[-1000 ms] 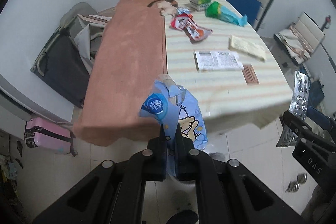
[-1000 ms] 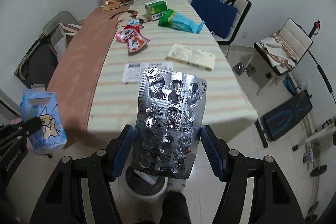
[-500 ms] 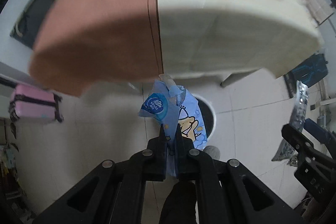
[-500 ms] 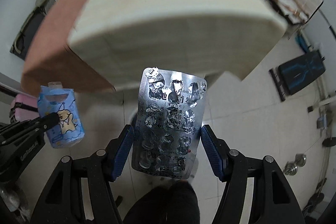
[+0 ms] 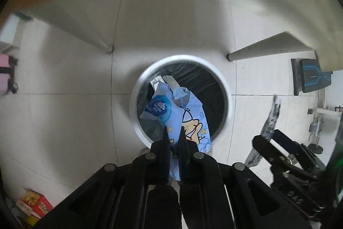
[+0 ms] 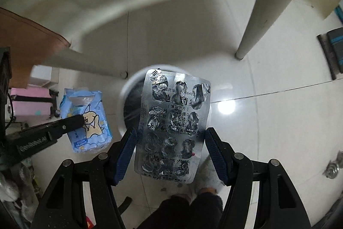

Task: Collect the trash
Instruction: 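Carry blue wrapper and blister pack over the bin and open both grippers, then raise both tools from the bin back toward the table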

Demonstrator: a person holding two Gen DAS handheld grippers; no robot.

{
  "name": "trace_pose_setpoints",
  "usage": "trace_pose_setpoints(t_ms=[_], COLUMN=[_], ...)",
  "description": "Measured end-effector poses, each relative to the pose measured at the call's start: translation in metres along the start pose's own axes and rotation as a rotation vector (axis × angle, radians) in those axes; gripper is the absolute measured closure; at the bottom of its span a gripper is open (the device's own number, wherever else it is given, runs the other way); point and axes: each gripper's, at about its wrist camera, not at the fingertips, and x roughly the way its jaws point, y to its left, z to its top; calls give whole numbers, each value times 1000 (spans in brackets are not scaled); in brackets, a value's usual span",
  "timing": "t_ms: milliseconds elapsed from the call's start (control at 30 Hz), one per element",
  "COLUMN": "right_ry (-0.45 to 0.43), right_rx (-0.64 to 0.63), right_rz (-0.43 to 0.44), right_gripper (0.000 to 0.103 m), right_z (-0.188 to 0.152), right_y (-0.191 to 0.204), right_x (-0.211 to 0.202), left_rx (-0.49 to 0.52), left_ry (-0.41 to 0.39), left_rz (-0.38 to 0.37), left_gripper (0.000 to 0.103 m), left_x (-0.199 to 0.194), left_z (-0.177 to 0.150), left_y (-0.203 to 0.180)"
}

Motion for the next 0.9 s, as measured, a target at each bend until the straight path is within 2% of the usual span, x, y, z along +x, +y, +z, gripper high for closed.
trace_pose_setpoints(t_ms=[233, 300, 333, 367, 433, 500, 533, 733, 800, 900], right_ry=[56, 64, 78, 83, 79, 83, 84, 58, 57, 63], right_rx=[-6, -4, 0, 3, 8, 3, 2, 5, 8, 4], right_rz=[16, 21, 37, 41, 47, 37, 33, -79, -100, -123], right_gripper=[35, 34, 33, 27, 14, 6, 0, 0, 0, 0], right_z=[2, 7, 7, 7, 5, 5, 3, -2, -2, -7], right_y=[-15, -16, -17, -15, -18, -17, -16, -12, -12, -8], right_x=[59, 66, 70, 70, 66, 66, 70, 54, 46, 33], left_rx=[-34, -35, -35, -32, -24, -19, -20, 7, 17, 22], left_ry=[56, 60, 56, 44, 2, -16, -17, -81, -95, -98], left_rz=[-32, -28, -24, -14, 15, 32, 41, 133, 177, 197], left_gripper=[95, 87, 65, 32, 9, 7, 1, 0, 0, 0], left_x=[32, 32, 31, 28, 19, 16, 13, -5, -13, -22], left_z=[1, 0, 0, 0, -2, -2, -3, -15, -21, -30], left_y=[6, 9, 10, 11, 12, 15, 16, 20, 22, 23])
